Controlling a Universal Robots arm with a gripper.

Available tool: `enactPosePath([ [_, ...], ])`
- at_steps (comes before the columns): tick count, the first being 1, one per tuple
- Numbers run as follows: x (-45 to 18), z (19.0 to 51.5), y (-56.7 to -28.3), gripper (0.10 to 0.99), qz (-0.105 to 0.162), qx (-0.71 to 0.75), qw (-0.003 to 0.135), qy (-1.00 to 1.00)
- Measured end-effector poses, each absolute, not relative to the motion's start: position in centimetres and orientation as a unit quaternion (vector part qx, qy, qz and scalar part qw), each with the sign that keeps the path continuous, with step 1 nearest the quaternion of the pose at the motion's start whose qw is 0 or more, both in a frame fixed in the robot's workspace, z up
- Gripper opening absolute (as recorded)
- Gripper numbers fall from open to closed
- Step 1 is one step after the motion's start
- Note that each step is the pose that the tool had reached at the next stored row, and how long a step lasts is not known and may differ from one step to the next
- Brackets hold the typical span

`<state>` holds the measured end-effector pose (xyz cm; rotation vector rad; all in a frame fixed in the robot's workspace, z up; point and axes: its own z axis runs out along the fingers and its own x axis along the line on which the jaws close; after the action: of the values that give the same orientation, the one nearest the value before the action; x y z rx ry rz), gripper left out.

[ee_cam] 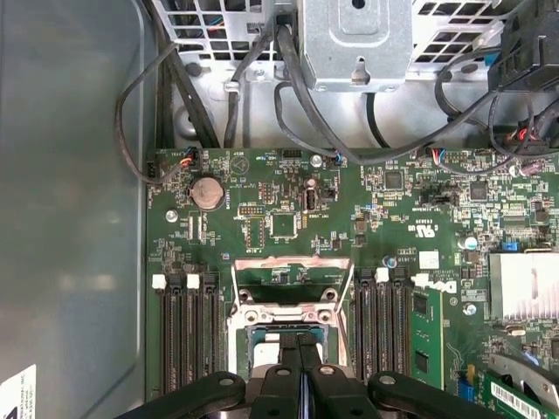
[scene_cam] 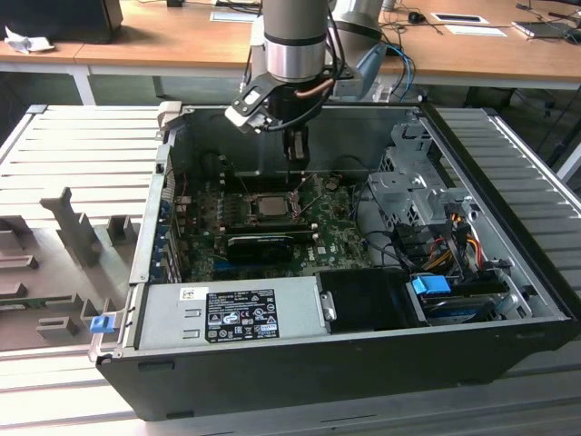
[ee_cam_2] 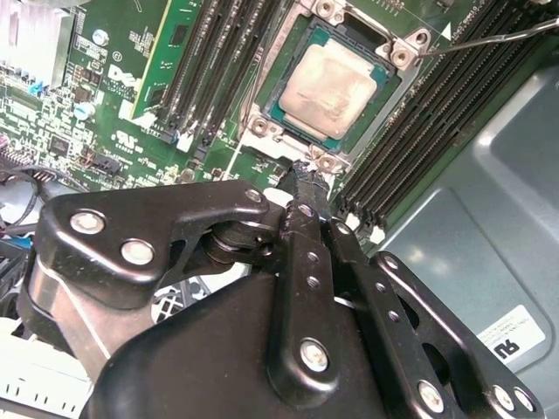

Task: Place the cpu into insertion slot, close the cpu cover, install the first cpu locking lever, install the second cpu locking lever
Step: 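Close the cpu cover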

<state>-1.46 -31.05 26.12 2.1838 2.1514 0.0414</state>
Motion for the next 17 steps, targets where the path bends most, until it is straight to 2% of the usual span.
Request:
enactPosePath([
  [17, -0.87, 26.12, -31.04, 0.106, 0.013, 0.712, 0.038, 0.701],
])
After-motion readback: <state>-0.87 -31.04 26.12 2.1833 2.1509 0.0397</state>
